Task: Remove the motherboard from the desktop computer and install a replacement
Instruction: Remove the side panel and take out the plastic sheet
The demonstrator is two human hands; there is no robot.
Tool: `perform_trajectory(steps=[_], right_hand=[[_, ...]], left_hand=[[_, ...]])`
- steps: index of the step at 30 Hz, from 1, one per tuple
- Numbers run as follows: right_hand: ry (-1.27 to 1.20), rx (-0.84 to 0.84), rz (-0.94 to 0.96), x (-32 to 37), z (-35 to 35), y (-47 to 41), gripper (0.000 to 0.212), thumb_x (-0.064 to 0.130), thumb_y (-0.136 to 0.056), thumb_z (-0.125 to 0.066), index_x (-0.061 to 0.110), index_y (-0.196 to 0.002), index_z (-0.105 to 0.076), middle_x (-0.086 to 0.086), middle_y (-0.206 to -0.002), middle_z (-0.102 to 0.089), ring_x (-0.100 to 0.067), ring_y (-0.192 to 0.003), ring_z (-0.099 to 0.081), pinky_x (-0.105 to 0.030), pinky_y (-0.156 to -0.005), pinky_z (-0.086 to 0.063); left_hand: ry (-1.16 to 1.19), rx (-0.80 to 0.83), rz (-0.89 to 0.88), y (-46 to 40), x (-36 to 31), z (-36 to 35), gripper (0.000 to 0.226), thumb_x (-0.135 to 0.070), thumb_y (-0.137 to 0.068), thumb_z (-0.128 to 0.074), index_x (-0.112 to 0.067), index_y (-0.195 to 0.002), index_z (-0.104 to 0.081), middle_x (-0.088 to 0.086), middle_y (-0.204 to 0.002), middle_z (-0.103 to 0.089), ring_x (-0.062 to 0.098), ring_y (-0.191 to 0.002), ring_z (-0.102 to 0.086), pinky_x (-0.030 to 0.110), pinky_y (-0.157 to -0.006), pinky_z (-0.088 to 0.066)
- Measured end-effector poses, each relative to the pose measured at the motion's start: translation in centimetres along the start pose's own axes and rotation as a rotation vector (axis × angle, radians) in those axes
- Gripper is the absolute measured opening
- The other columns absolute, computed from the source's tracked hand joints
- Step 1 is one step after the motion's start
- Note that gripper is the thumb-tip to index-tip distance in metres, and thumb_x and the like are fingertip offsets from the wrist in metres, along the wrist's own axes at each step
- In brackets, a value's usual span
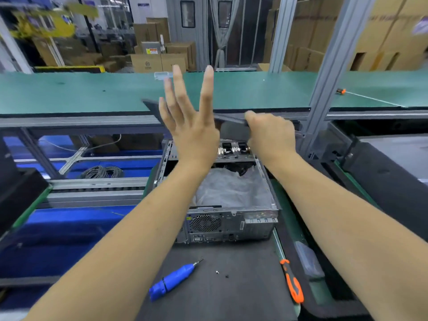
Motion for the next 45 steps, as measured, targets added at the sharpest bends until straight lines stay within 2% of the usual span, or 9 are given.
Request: perform_trajectory(steps=[3,5,9,15,22,32,36,39,45], right_hand=[[-0.058,-0.125,-0.07,-1.4,3.4,-0.3,0.033,-0.002,-0.073,-0.061,0.016,-0.085,-0.035,-0.003,-0.065,-0.038,-0.03,-0.056,-0.038,-0.027,-0.048,-0.016],[-0.054,-0.186,-0.134,-2.9,5.2,-0.1,0.032,0.0,-0.077,-0.06,0.016,-0.088,-0.035,-0.003,-0.068,-0.041,-0.03,-0.057,-0.041,-0.027,-0.046,-0.013],[0.01,-0.244,-0.215,-7.3,6.9,1.0,0.023,0.004,-0.086,-0.057,0.016,-0.091,-0.039,-0.011,-0.077,-0.059,-0.038,-0.072,-0.063,-0.034,-0.054,-0.029],[0.099,-0.105,-0.329,-17.3,6.1,3.5,0.027,0.009,-0.085,-0.063,0.016,-0.09,-0.037,-0.018,-0.094,-0.066,-0.041,-0.088,-0.065,-0.037,-0.061,-0.033],[0.148,0.055,-0.471,-27.7,2.1,6.8,0.023,0.006,-0.083,-0.065,0.014,-0.086,-0.044,-0.014,-0.095,-0.067,-0.038,-0.088,-0.066,-0.035,-0.06,-0.032],[0.212,0.136,-0.53,-35.1,-1.9,8.1,0.016,0.007,-0.088,-0.063,0.008,-0.103,-0.055,-0.012,-0.091,-0.067,-0.035,-0.084,-0.066,-0.033,-0.055,-0.03],[0.217,0.159,-0.548,-36.3,-2.5,7.2,0.018,0.004,-0.087,-0.061,0.007,-0.105,-0.056,-0.012,-0.092,-0.068,-0.034,-0.085,-0.066,-0.033,-0.057,-0.032],[0.161,0.18,-0.569,-36.5,-2.9,6.0,0.019,0.0,-0.084,-0.061,0.01,-0.099,-0.056,-0.011,-0.093,-0.068,-0.033,-0.081,-0.064,-0.034,-0.058,-0.035],[0.063,0.265,-0.54,-36.2,-4.1,3.3,0.024,-0.001,-0.087,-0.056,0.011,-0.107,-0.059,-0.013,-0.1,-0.066,-0.035,-0.09,-0.065,-0.035,-0.062,-0.04]], left_hand=[[0.386,-0.021,0.154,-2.9,-3.2,0.2,0.098,0.0,-0.084,-0.068,-0.024,-0.159,-0.009,0.028,-0.162,-0.001,0.045,-0.151,-0.006,0.052,-0.12,-0.023],[0.84,0.113,0.378,-3.5,-6.2,-0.5,0.102,-0.01,-0.09,-0.072,-0.022,-0.16,0.0,0.02,-0.165,0.006,0.036,-0.152,-0.009,0.034,-0.119,-0.023],[1.308,0.477,0.75,-2.3,-13.5,-3.4,0.071,-0.026,-0.102,-0.055,-0.024,-0.158,-0.012,0.007,-0.157,-0.035,0.021,-0.14,-0.041,0.039,-0.112,-0.04],[1.521,0.878,0.944,0.6,-22.1,-7.8,0.055,-0.031,-0.1,-0.058,-0.03,-0.15,-0.035,0.01,-0.139,-0.054,0.03,-0.096,-0.065,0.028,-0.051,-0.054],[1.503,1.16,0.898,6.1,-30.6,-12.7,0.052,-0.019,-0.1,-0.055,-0.034,-0.148,-0.041,0.0,-0.117,-0.064,0.021,-0.098,-0.07,0.032,-0.063,-0.059],[1.479,1.345,0.821,10.0,-37.8,-17.6,0.063,-0.01,-0.095,-0.052,-0.041,-0.148,-0.039,0.0,-0.136,-0.061,0.018,-0.119,-0.062,0.04,-0.083,-0.057],[1.486,1.367,0.771,10.3,-39.2,-19.4,0.065,-0.004,-0.09,-0.047,-0.036,-0.146,-0.043,-0.006,-0.092,-0.069,0.006,-0.078,-0.065,0.026,-0.064,-0.053],[1.486,1.357,0.765,10.2,-39.7,-20.7,0.064,0.0,-0.091,-0.04,-0.032,-0.147,-0.045,-0.004,-0.065,-0.052,0.009,-0.057,-0.049,0.018,-0.046,-0.046],[1.459,1.317,0.854,10.1,-39.4,-22.5,0.046,-0.035,-0.103,-0.047,-0.022,-0.147,-0.046,-0.009,-0.103,-0.063,0.007,-0.09,-0.062,0.021,-0.066,-0.055]])
Point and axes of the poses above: each hand's wrist, its own y-axis away from the middle knuckle, its own z-axis out of the back of the hand, x = y × z, the point moved 2 cm from there along -y, towards the middle knuckle
